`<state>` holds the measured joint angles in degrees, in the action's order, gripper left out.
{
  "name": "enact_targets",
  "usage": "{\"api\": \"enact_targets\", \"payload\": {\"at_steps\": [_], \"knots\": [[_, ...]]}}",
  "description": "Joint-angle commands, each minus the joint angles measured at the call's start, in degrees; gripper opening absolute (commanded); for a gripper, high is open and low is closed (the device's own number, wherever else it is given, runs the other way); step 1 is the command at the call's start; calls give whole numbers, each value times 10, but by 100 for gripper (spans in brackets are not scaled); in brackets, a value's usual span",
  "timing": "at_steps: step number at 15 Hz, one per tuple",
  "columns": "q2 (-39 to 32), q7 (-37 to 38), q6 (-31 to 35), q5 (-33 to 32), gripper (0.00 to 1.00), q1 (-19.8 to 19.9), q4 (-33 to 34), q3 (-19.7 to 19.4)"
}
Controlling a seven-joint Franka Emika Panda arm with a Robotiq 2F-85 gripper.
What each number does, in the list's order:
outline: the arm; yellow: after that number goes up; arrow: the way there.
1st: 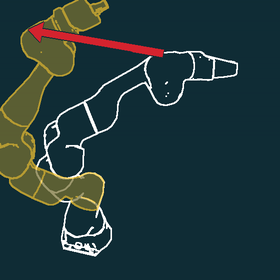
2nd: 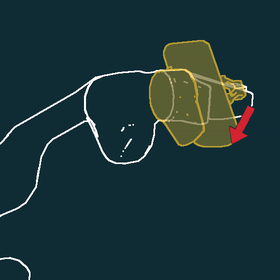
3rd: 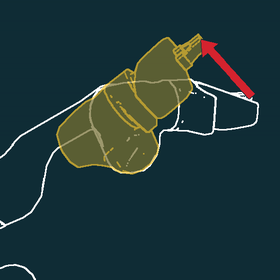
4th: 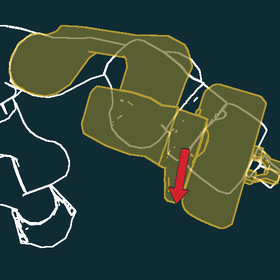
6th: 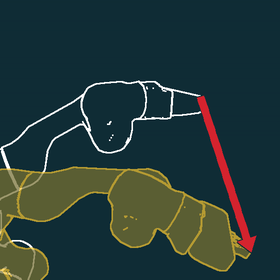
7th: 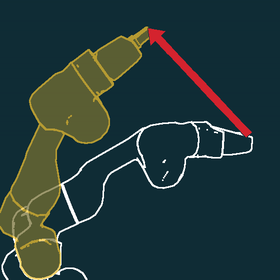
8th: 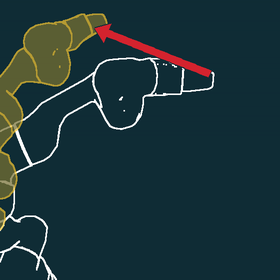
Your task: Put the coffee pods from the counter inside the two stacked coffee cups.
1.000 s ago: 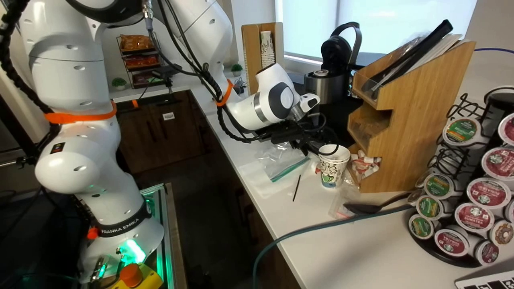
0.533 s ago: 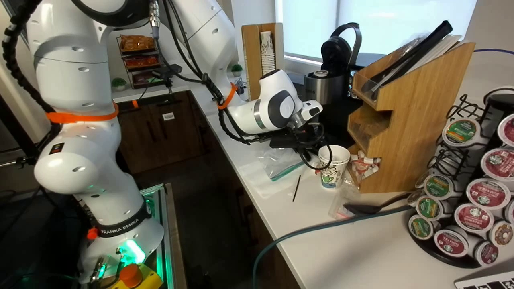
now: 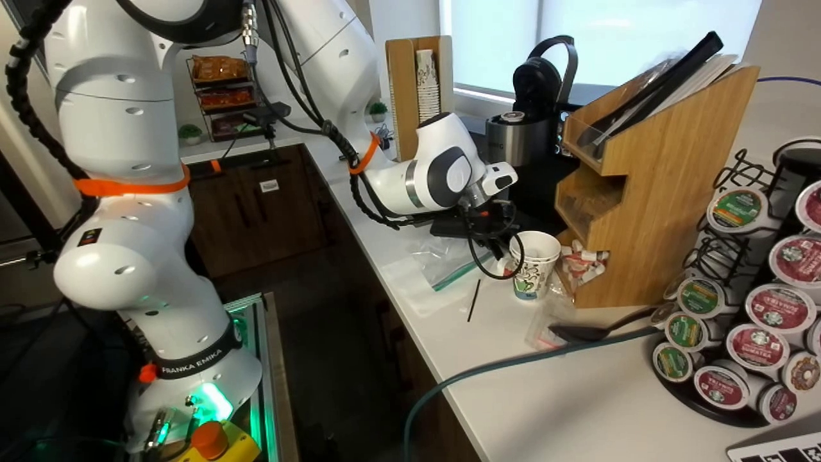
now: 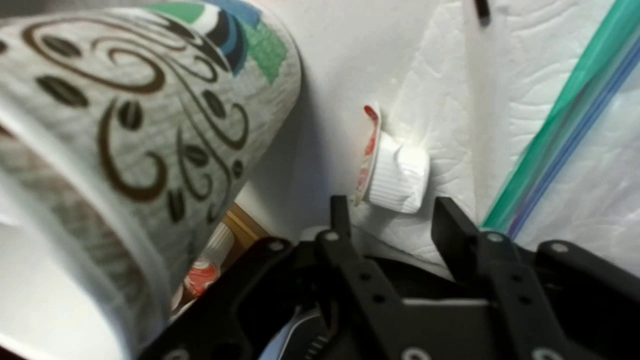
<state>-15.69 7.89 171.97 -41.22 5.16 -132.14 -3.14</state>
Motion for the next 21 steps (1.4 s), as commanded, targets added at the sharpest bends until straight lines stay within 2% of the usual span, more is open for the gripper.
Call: {"api": "enact_targets", "payload": {"at_steps": [1, 2, 4, 6, 8, 9, 10, 12, 14, 18, 21], "knots": [[2, 23, 6, 15, 42, 2, -9, 1], [2, 30, 6, 14, 40, 0, -9, 0], [3, 48, 3, 9, 44, -4, -9, -4], [3, 64, 0, 7, 54, -5, -9, -6], [5, 83, -5, 3, 57, -9, -10, -9], [4, 87, -6, 5, 48, -8, -10, -8], [4, 91, -7, 5, 28, -8, -10, -8], [4, 102, -7, -3, 22, -12, -8, -11], [10, 123, -12, -19, 5, -23, -6, -22], [52, 208, -25, -122, 3, -78, -13, -73], [84, 258, -43, -191, 4, -100, -26, -84]]}}
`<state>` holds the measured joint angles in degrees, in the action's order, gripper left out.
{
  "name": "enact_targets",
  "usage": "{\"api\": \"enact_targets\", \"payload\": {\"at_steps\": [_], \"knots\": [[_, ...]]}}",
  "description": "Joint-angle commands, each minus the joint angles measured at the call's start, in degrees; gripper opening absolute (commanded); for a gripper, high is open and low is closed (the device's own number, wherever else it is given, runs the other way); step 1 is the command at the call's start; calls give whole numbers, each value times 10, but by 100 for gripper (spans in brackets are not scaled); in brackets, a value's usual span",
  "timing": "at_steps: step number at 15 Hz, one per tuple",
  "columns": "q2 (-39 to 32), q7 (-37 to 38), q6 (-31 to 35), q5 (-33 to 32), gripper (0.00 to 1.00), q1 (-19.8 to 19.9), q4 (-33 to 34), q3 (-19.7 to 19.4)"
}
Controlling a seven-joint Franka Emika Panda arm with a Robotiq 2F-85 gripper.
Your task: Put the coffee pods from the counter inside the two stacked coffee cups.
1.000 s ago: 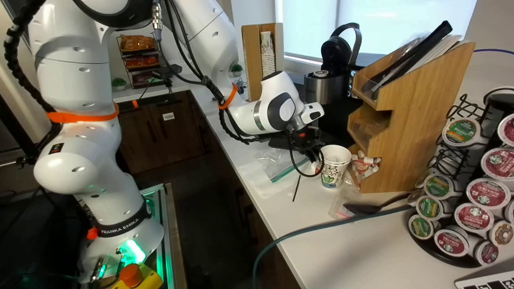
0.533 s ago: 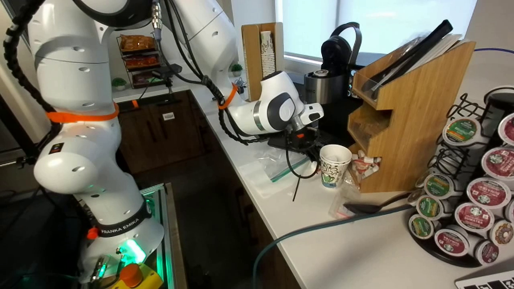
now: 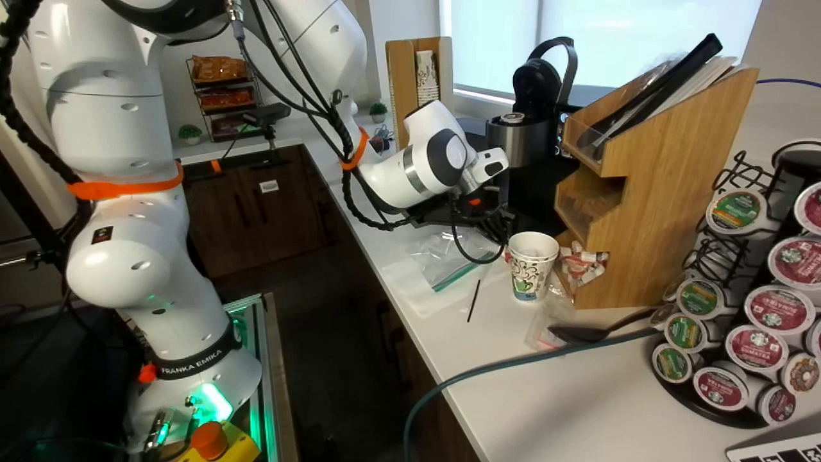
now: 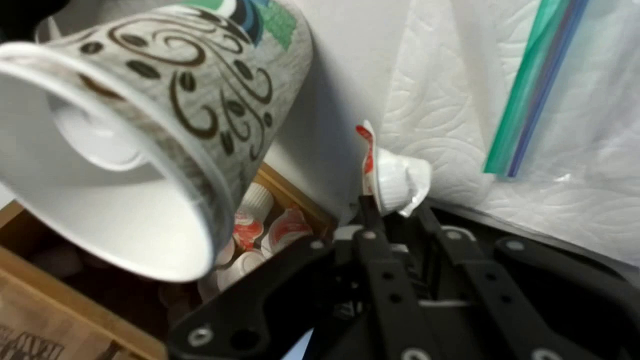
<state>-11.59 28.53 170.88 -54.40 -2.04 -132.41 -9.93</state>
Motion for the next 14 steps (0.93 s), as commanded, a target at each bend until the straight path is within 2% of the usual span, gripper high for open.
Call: {"api": "enact_targets", "payload": {"at_steps": [1, 4, 9, 11, 14], "knots": [[52, 57, -37, -73, 5, -31, -29, -14], [79, 83, -52, -123, 5, -41, -47, -10], [159, 240, -111, -275, 5, -52, -81, -5], [189, 285, -142, -316, 5, -48, -97, 1], [223, 334, -165, -338, 5, -42, -120, 0]]}}
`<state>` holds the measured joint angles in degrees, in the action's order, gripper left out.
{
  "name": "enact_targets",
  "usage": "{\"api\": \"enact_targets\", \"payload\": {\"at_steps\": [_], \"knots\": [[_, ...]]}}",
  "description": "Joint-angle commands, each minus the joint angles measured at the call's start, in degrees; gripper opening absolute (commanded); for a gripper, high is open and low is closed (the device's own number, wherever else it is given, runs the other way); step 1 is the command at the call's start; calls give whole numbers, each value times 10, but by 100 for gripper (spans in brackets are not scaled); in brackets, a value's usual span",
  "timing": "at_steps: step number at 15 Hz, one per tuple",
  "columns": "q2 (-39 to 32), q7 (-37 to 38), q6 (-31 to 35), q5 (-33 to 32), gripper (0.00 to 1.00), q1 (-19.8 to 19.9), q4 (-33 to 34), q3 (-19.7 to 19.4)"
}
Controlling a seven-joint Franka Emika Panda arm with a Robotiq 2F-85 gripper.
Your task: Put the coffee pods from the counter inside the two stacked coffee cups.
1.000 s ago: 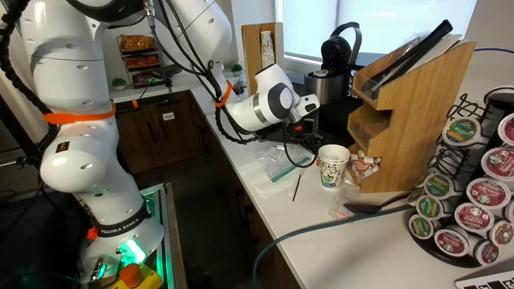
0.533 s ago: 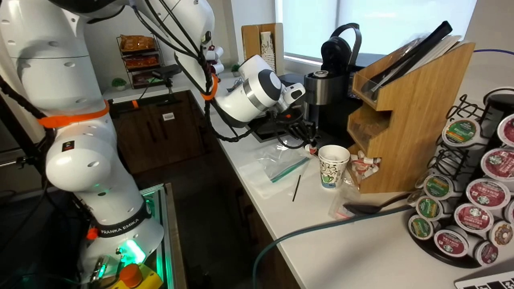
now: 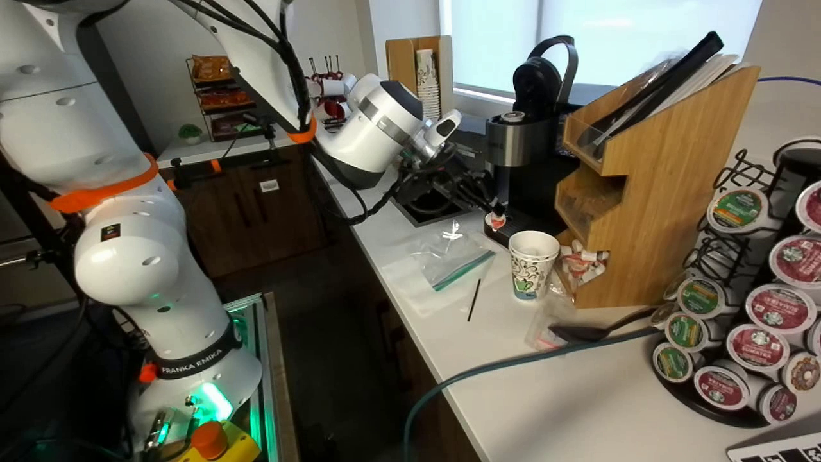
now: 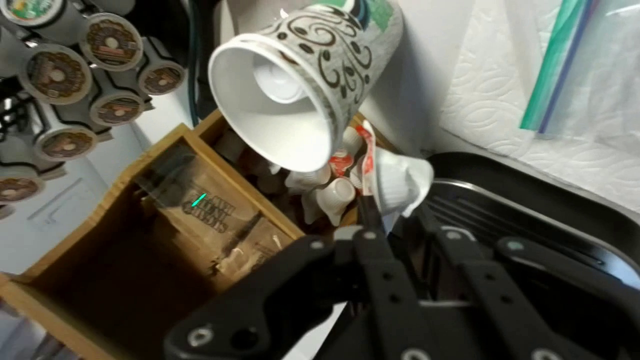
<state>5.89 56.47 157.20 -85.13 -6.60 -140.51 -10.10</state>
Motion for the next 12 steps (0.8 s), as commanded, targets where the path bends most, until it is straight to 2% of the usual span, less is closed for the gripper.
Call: {"api": "enact_targets", "payload": {"at_steps": [1, 4, 9, 12], "knots": [[57, 63, -25, -31, 5, 10, -43, -3], [72, 58, -24, -33, 5, 22, -48, -15], [75, -51, 11, -9, 5, 47, -33, -54], [48, -138, 24, 27, 5, 43, -8, -70]]}}
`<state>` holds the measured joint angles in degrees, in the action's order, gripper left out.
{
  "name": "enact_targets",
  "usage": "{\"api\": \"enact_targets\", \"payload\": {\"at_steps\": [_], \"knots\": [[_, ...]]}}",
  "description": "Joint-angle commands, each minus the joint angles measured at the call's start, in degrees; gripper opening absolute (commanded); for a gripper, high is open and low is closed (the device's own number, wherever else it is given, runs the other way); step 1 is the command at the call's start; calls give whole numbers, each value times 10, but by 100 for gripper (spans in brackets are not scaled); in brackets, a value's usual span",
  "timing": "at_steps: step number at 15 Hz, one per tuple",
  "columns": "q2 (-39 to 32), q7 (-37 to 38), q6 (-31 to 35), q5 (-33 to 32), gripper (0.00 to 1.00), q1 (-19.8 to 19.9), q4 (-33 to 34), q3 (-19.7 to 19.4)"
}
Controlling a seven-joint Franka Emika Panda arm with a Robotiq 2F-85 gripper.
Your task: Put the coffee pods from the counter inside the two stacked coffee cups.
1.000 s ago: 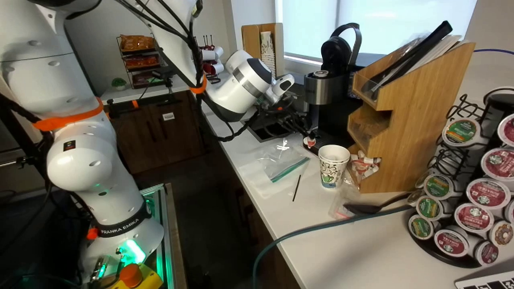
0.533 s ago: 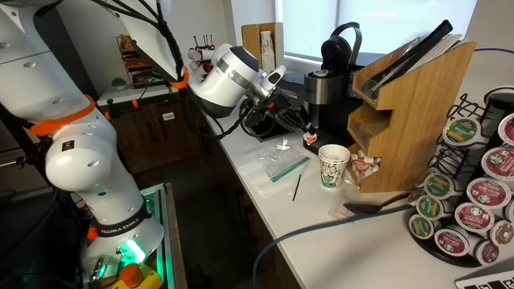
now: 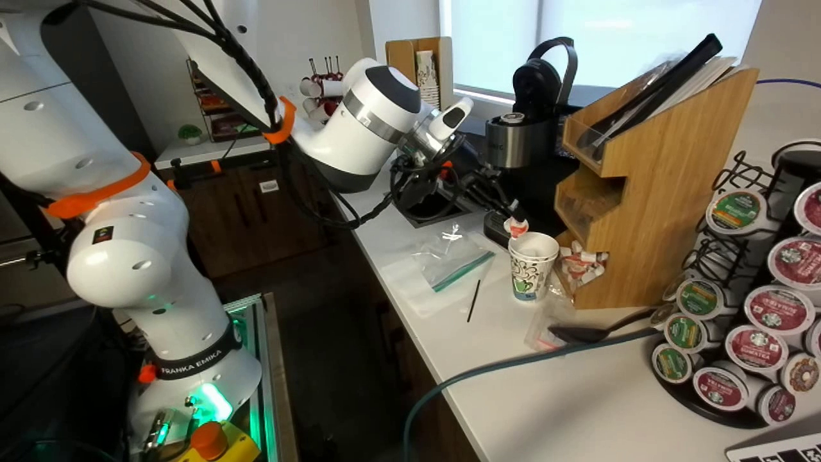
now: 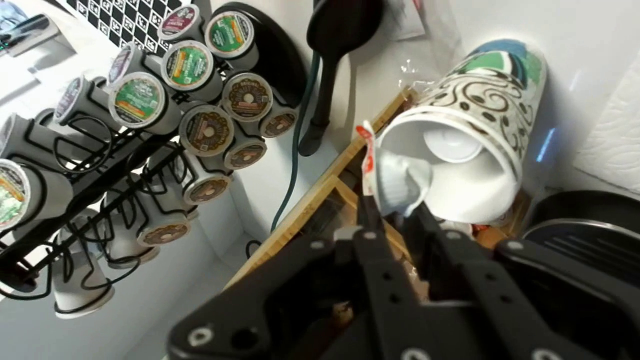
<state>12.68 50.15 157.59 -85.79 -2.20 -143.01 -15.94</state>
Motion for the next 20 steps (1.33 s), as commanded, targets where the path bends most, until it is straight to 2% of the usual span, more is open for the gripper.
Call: {"api": "enact_targets", "payload": {"at_steps": [1, 7, 12, 13, 14, 15, 20], "knots": [[-26, -107, 20, 51, 5, -3, 26, -15], [-65, -285, 13, 178, 5, -17, 74, -15], [-95, -382, 1, 261, 5, -26, 101, -8], [-98, -392, -1, 270, 11, -27, 104, -6], [-100, -398, -7, 277, 43, -28, 107, -3], [-101, -403, -9, 282, 44, -29, 109, -2], [-105, -428, -10, 304, 80, -30, 114, 3]]}}
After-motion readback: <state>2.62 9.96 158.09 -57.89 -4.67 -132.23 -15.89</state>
